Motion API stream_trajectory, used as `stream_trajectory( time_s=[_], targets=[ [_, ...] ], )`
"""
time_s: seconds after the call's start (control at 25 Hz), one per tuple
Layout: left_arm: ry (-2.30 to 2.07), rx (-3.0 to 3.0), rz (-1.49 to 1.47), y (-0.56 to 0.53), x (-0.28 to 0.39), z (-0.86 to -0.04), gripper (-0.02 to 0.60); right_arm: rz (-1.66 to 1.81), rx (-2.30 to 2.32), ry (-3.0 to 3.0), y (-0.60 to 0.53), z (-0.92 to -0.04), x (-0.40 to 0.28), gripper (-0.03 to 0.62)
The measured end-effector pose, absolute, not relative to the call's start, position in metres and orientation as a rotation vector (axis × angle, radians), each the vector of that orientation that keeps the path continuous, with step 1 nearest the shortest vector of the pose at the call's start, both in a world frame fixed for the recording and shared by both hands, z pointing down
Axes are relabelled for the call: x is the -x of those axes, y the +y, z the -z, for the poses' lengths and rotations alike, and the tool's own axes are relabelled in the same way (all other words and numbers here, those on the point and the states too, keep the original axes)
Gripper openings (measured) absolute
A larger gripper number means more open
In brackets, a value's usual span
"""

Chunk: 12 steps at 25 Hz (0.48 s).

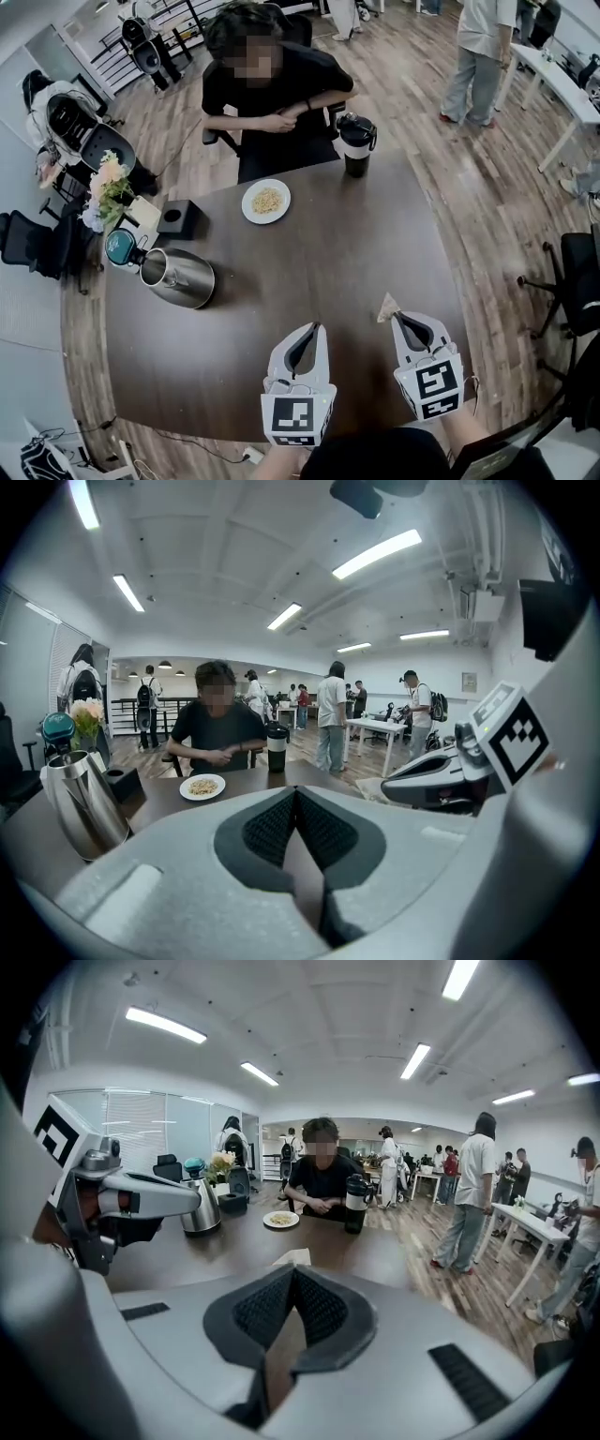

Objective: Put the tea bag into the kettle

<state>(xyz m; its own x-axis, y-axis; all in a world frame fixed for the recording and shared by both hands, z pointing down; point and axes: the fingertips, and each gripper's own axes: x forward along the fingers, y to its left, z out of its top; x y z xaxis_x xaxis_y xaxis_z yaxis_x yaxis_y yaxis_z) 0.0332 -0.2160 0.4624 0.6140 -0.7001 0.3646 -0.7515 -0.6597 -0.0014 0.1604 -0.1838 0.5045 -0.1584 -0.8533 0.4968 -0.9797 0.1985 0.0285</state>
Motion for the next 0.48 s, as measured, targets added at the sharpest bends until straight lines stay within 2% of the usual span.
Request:
stream_trajectory(
  time_s=[0.48],
  targets=[
    [-1.312,-2.7,-0.479,-0.162,0.027,-0.432,0.005,-0.368,-1.732,-2.209,-0.144,-0.457,-0.102,0.008]
  ],
)
